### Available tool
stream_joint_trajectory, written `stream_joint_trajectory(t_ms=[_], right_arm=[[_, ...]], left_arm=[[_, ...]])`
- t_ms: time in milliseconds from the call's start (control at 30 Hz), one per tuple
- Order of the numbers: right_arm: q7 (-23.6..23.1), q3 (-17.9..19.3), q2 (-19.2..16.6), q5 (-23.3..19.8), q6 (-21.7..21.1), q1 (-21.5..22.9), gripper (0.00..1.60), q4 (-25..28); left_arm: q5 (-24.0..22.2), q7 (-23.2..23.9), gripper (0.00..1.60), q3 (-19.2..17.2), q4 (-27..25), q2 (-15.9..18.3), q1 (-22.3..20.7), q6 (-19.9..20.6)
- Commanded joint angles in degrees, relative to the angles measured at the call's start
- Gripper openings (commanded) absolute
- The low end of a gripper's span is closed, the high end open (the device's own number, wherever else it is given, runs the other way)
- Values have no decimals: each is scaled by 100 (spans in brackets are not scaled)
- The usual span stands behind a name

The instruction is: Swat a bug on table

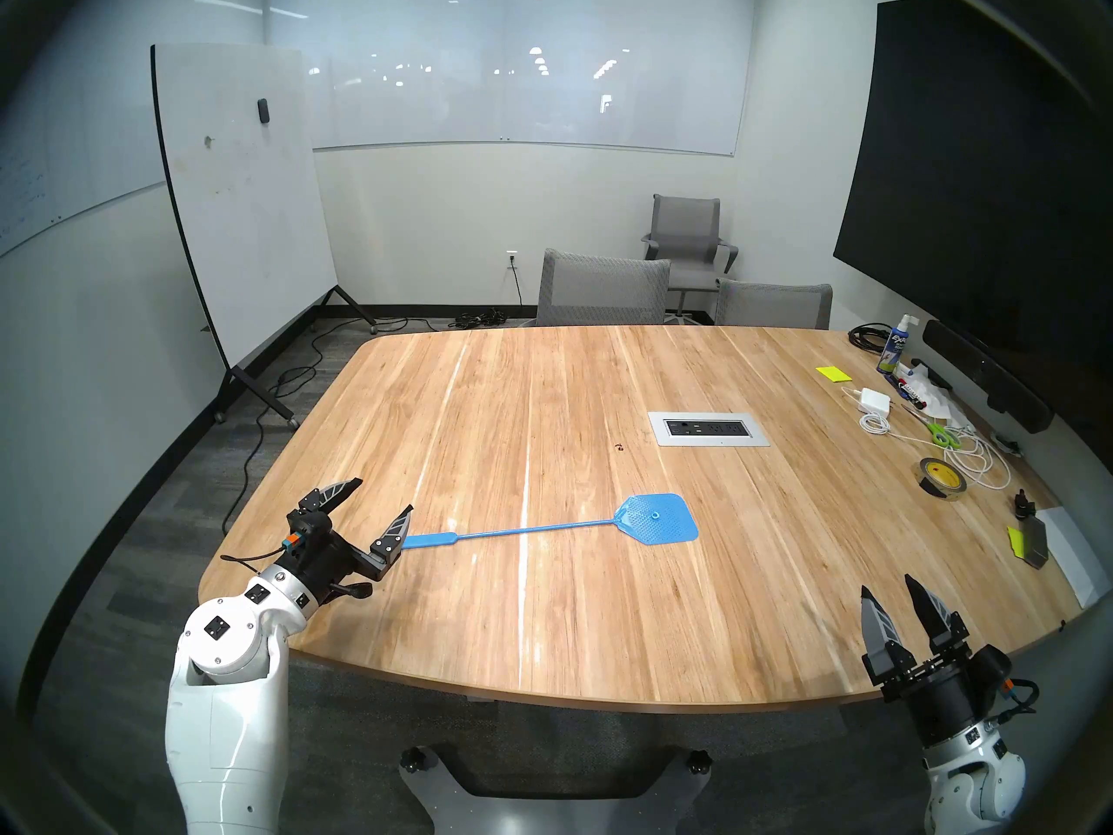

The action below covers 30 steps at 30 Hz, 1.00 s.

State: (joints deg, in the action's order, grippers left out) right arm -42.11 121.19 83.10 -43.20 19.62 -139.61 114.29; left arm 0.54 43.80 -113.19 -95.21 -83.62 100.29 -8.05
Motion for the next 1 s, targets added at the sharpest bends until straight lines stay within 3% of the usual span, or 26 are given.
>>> stream_joint_trajectory(t_ms=[0, 667, 967], right_arm=[[-3, -4, -4, 0, 0, 7, 160, 81], [-5, -3, -3, 0, 0, 8, 160, 79], [-7, -3, -2, 0, 0, 9, 160, 79]], left_arm=[[4, 205, 160, -7, -115, 256, -114, 257], [534, 550, 160, 49, -220, 692, -404, 745], [796, 742, 160, 199, -396, 826, -591, 1283]])
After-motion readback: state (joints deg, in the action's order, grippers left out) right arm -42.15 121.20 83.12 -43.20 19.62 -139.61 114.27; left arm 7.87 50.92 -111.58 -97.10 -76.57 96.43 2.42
